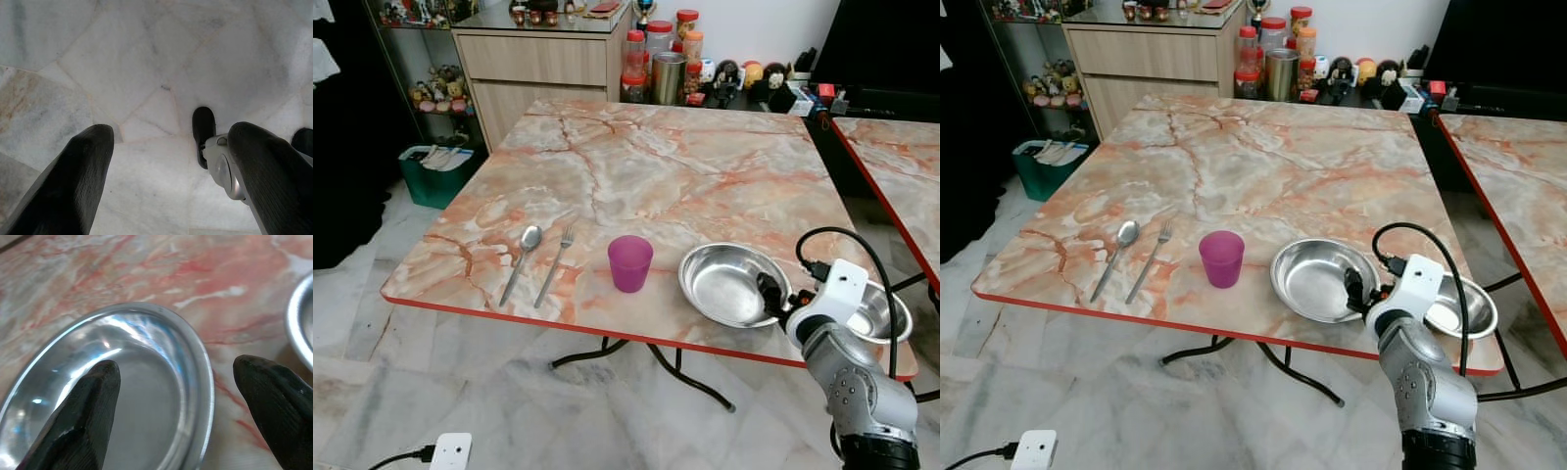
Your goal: Setting the table
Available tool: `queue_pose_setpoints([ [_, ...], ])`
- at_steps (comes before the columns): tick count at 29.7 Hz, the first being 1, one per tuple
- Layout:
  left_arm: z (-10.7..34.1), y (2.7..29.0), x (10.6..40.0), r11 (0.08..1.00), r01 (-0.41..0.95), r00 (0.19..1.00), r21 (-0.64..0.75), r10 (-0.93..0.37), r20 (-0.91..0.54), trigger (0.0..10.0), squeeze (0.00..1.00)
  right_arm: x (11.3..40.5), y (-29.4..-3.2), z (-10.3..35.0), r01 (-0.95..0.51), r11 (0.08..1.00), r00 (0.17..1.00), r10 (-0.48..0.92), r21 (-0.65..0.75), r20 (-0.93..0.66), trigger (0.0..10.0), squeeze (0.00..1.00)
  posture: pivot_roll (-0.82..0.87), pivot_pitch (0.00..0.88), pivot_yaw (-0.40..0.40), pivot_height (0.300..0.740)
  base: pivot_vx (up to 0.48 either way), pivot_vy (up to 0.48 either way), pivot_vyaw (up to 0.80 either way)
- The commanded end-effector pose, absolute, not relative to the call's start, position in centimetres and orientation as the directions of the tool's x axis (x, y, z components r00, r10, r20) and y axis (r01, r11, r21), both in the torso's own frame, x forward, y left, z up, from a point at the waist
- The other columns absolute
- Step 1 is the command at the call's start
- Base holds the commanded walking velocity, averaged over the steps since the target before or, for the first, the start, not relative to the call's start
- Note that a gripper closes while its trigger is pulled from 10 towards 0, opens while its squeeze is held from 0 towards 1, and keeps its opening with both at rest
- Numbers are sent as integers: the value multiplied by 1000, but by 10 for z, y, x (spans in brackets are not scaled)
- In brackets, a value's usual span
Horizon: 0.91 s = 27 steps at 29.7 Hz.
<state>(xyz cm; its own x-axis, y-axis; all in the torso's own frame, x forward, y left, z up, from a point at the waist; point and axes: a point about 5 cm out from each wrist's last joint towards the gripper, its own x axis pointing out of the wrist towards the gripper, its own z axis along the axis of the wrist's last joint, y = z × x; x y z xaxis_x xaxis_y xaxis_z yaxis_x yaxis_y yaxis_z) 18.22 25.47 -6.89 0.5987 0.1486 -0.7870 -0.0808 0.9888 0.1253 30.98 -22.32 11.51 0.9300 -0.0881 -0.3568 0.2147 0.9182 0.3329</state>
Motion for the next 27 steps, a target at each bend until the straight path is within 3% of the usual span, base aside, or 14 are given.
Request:
queue_pose_setpoints([
  [1, -70, 256, 179, 990, -57, 584, 132, 140, -799, 10000, 0, 311, -226, 114, 250, 909, 922, -118, 335, -369, 10000, 0, -3, 93, -31, 740, 0, 0, 0],
  [27, -70, 256, 179, 990, -40, 583, 137, 134, -801, 10000, 0, 315, -227, 104, 273, 882, 904, -99, 384, -415, 10000, 0, 1, 93, -34, 740, 0, 0, 0],
])
